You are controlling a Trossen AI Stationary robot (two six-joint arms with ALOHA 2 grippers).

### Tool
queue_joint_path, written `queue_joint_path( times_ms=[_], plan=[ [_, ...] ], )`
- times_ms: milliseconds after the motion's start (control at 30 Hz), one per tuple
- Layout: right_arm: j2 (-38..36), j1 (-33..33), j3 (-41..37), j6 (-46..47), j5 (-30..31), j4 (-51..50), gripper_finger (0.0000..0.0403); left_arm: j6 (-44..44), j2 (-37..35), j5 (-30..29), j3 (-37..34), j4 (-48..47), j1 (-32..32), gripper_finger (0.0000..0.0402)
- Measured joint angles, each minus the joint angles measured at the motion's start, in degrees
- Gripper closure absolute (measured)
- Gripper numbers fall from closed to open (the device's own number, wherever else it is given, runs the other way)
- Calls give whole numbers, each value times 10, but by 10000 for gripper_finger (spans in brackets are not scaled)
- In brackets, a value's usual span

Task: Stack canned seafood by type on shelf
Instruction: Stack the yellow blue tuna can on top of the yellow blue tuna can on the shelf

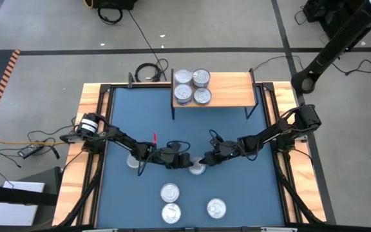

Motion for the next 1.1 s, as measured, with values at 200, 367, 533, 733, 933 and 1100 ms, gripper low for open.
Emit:
queue_joint_path(
  times_ms=[200,367,533,733,933,1100],
  plan=[
    [0,-5,0,6,1,33,279,33,-47,-20,1,7,2,324],
    [-19,-24,-1,6,7,54,279,79,-102,-24,1,10,6,323],
    [-67,-59,-2,-5,22,55,279,145,-182,-29,1,12,17,323],
    [-150,-120,-2,-31,59,41,279,220,-271,-68,2,11,27,323],
    [-249,-185,13,-82,82,-9,279,261,-298,-82,2,12,29,323],
    [-322,-247,37,-121,94,-125,279,261,-295,-82,2,2,29,323]
  ],
)
